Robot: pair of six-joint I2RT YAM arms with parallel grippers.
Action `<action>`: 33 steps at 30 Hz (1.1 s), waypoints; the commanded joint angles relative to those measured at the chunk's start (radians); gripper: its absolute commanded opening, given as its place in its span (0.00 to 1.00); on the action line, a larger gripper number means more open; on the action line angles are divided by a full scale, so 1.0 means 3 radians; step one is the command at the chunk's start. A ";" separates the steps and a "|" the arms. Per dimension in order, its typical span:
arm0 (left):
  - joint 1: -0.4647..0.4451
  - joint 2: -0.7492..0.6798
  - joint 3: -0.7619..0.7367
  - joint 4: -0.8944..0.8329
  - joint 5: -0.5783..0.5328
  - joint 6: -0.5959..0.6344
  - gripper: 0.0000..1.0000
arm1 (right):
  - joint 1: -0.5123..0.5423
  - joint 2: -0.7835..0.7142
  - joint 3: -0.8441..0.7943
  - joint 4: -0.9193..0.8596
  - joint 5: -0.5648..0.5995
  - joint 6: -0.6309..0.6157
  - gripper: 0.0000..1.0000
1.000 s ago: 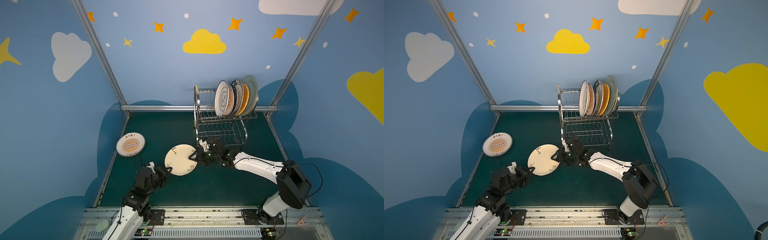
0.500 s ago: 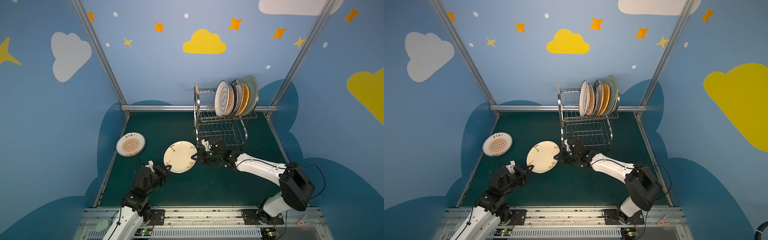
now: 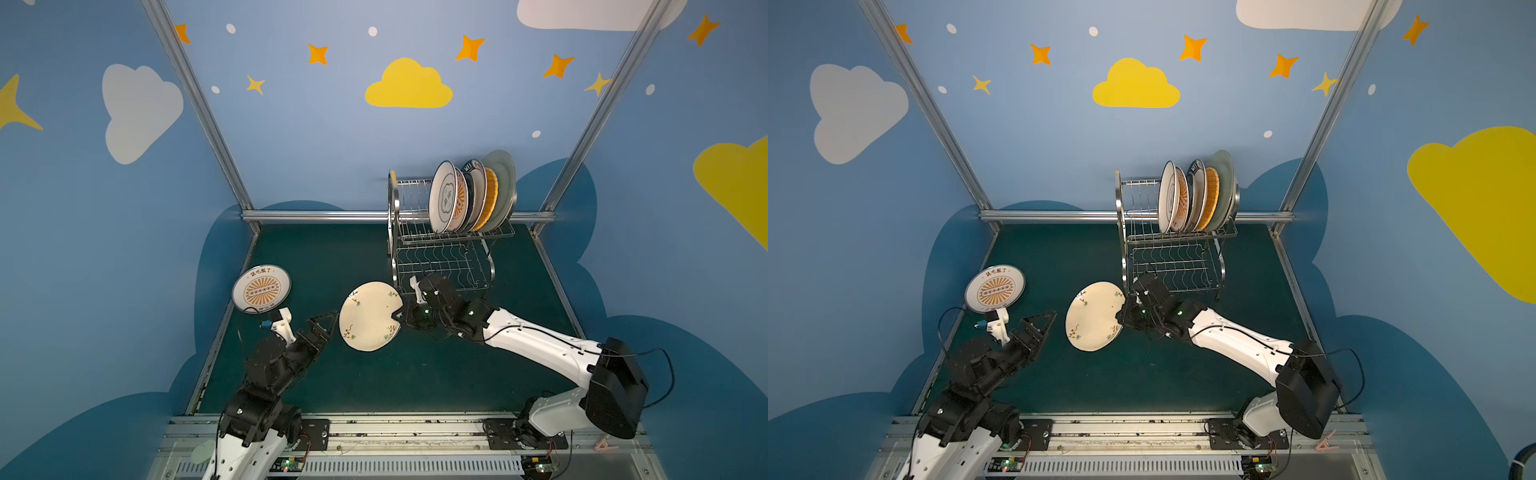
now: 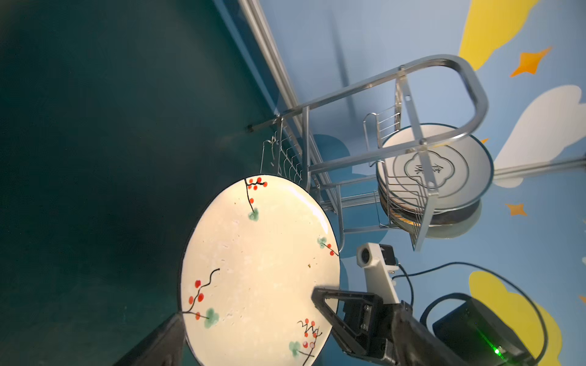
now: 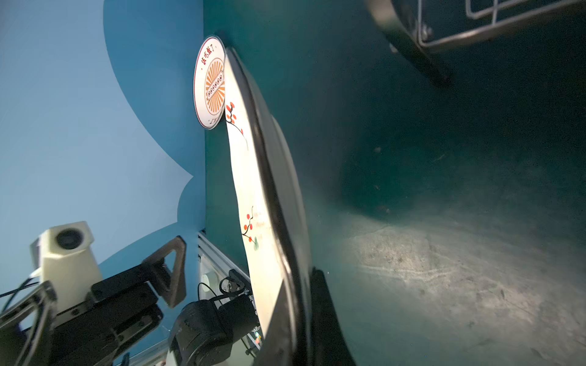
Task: Load the plates into the dish rack
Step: 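Grip the upright berry-sprig plate with the right gripper while the left holds it, then carry the berry-sprig plate to the rack with the right gripper while the left withdraws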
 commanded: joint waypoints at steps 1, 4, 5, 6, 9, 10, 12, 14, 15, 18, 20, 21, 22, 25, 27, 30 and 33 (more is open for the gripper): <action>0.0013 -0.0060 0.0293 -0.0369 -0.0106 0.0593 1.00 | 0.0090 -0.0195 0.0559 0.0238 0.0139 -0.0395 0.00; 0.0015 -0.0048 0.0487 -0.0341 0.0107 0.0883 1.00 | 0.0148 -0.0182 0.0814 0.0372 0.0292 -0.0705 0.00; 0.0013 -0.0043 0.0533 -0.0326 0.0159 0.0968 1.00 | 0.0160 -0.0181 0.0867 0.0490 0.0330 -0.0838 0.00; 0.0013 -0.0044 0.0567 -0.0305 0.0223 0.1045 1.00 | 0.0176 -0.0175 0.0938 0.0595 0.0387 -0.0974 0.00; 0.0015 -0.0055 0.0652 -0.0267 0.0365 0.1234 1.00 | 0.0211 -0.0125 0.1251 0.0699 0.0592 -0.1119 0.00; 0.0013 -0.0050 0.0668 -0.0257 0.0408 0.1287 1.00 | 0.0209 -0.0099 0.1363 0.0737 0.0638 -0.1188 0.00; 0.0013 -0.0045 0.0687 -0.0244 0.0486 0.1372 1.00 | 0.0209 -0.0036 0.1668 0.0621 0.0755 -0.1379 0.00; 0.0014 -0.0045 0.0696 -0.0240 0.0549 0.1448 1.00 | 0.0190 0.0033 0.1920 0.0548 0.0864 -0.1506 0.00; 0.0016 -0.0047 0.0696 -0.0240 0.0586 0.1487 1.00 | 0.0171 0.0060 0.2045 0.0511 0.0903 -0.1592 0.00; 0.0013 -0.0047 0.0669 -0.0278 0.0628 0.1572 1.00 | 0.0156 0.0178 0.2495 0.0228 0.1160 -0.1860 0.00; 0.0016 -0.0061 0.0643 -0.0279 0.0659 0.1594 1.00 | 0.0153 0.0229 0.2678 0.0137 0.1410 -0.2058 0.00; 0.0013 -0.0060 0.0642 -0.0284 0.0678 0.1607 1.00 | 0.0139 0.0249 0.2763 0.0100 0.1534 -0.2145 0.00; 0.0014 -0.0056 0.0641 -0.0289 0.0698 0.1614 1.00 | 0.0138 0.0265 0.2825 0.0071 0.1650 -0.2239 0.00; 0.0014 -0.0057 0.0643 -0.0320 0.0697 0.1639 1.00 | 0.0115 0.0311 0.2976 0.0068 0.2127 -0.2589 0.00; 0.0014 -0.0065 0.0631 -0.0318 0.0703 0.1621 1.00 | 0.0112 0.0351 0.3054 0.0126 0.2413 -0.2841 0.00; 0.0013 -0.0071 0.0597 -0.0295 0.0736 0.1551 1.00 | 0.0072 0.0451 0.3209 0.0162 0.2758 -0.3164 0.00; 0.0013 -0.0071 0.0595 -0.0329 0.0700 0.1554 1.00 | 0.0021 0.0556 0.3358 0.0157 0.3020 -0.3365 0.00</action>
